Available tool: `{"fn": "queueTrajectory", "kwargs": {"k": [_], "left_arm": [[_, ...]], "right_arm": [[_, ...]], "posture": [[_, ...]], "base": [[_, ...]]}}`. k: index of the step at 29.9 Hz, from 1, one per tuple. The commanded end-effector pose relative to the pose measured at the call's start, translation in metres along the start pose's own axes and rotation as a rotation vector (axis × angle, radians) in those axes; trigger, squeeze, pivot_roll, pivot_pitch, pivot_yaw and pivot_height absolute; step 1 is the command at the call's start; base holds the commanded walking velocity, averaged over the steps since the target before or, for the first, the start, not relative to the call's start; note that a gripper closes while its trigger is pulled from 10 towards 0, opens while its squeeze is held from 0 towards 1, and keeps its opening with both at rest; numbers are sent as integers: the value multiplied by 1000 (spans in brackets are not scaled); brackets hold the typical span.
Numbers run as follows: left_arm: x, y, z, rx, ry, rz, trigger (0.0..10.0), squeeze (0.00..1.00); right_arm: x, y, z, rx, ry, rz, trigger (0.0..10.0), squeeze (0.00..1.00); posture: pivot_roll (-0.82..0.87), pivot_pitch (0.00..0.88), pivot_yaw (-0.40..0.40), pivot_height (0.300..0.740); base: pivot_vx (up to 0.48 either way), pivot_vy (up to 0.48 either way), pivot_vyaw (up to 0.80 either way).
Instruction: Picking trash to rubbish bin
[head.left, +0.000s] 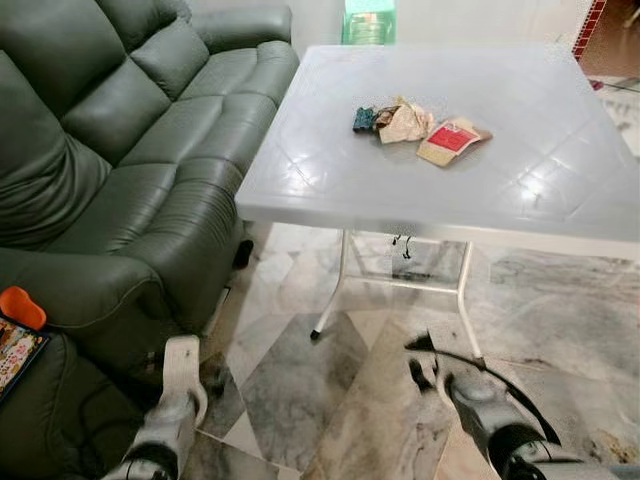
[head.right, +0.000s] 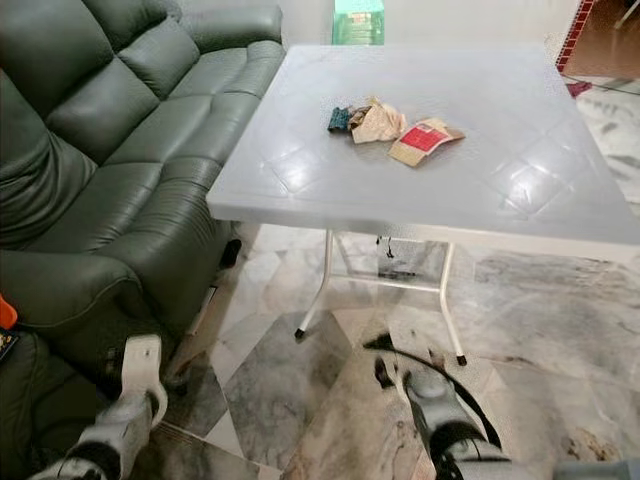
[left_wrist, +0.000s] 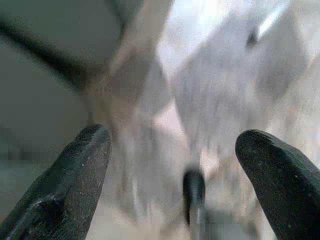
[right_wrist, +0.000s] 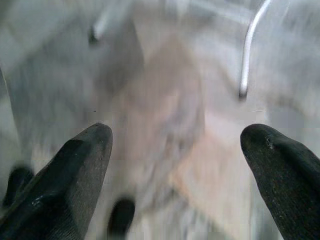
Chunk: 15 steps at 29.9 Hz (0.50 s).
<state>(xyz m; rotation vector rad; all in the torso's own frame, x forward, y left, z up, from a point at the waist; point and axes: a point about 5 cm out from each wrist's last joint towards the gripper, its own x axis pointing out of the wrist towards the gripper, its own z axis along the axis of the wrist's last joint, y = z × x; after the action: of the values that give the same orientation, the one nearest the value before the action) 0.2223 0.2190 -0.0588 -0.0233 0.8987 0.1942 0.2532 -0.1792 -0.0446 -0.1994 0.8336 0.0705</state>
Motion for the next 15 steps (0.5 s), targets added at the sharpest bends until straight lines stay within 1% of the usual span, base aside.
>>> {"fn": "queueTrajectory", "kwargs": {"k": [1, 6, 8, 10, 11, 13, 15], "left_arm": [[0, 1, 5, -3, -7, 5, 10000, 0], [0, 0, 4, -1, -3, -1, 10000, 0], [1, -2, 4, 11, -3, -10, 10000, 0], [1, -5, 5, -31, -11, -31, 10000, 0], [1, -6, 6, -29, -16, -36, 10000, 0], [1, -6, 6, 0, -15, -38, 10000, 0], [1, -7, 5, -1, -8, -37, 10000, 0]], "right_arm": [[1, 4, 3, -8, -3, 15, 10000, 0], [0, 1, -2, -35, 20, 4, 10000, 0], [-1, -2, -7, -28, 33, -3, 10000, 0], [-1, -4, -10, -28, 40, -9, 10000, 0], [-1, -5, -11, -27, 43, -10, 10000, 0], [-2, -6, -12, -28, 48, -15, 10000, 0], [-2, -6, -12, -30, 49, -16, 10000, 0]], "posture": [[-7, 39, 34, 740], [-9, 38, 32, 740], [-9, 38, 32, 740], [-9, 38, 30, 740], [-11, 38, 29, 740], [-12, 39, 29, 740], [-12, 40, 27, 740]], "base": [[0, 0, 0], [0, 0, 0], [0, 0, -650], [0, 0, -631], [0, 0, -625], [0, 0, -625], [0, 0, -625]]}}
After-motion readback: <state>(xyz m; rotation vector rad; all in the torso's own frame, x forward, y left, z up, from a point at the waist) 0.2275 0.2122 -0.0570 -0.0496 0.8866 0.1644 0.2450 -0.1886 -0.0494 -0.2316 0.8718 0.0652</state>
